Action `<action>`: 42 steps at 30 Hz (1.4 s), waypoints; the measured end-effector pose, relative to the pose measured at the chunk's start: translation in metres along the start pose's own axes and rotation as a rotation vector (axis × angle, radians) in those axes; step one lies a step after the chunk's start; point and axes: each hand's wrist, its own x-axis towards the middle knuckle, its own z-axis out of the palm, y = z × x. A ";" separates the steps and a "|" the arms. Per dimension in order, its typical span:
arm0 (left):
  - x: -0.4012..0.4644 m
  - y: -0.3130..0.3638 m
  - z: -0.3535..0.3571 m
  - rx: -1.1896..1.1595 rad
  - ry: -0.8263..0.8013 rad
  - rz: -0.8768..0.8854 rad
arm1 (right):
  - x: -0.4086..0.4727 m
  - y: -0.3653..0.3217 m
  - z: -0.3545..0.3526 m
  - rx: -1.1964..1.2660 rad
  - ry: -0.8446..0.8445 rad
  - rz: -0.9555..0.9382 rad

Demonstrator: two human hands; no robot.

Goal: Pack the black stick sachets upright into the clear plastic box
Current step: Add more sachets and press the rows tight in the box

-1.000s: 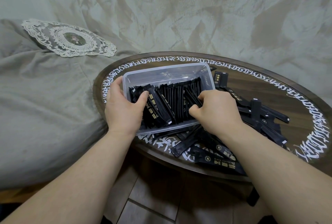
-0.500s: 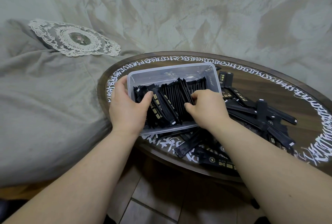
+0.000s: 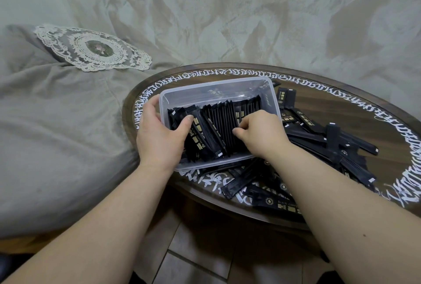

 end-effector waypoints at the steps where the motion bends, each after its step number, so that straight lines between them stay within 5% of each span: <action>1: 0.000 0.000 -0.001 -0.001 -0.003 0.001 | 0.001 0.000 -0.001 0.020 -0.019 0.016; 7: -0.001 0.002 -0.001 -0.001 -0.001 0.010 | -0.001 -0.002 0.000 0.036 0.074 0.103; 21: -0.001 -0.001 0.000 -0.014 0.008 0.013 | 0.000 -0.002 -0.003 0.371 -0.118 0.194; 36: 0.000 -0.003 0.002 -0.029 0.018 0.011 | -0.011 -0.012 0.009 -0.057 0.100 0.032; 42: 0.000 -0.004 0.001 -0.023 0.012 0.006 | -0.012 -0.002 0.005 -0.034 0.105 -0.038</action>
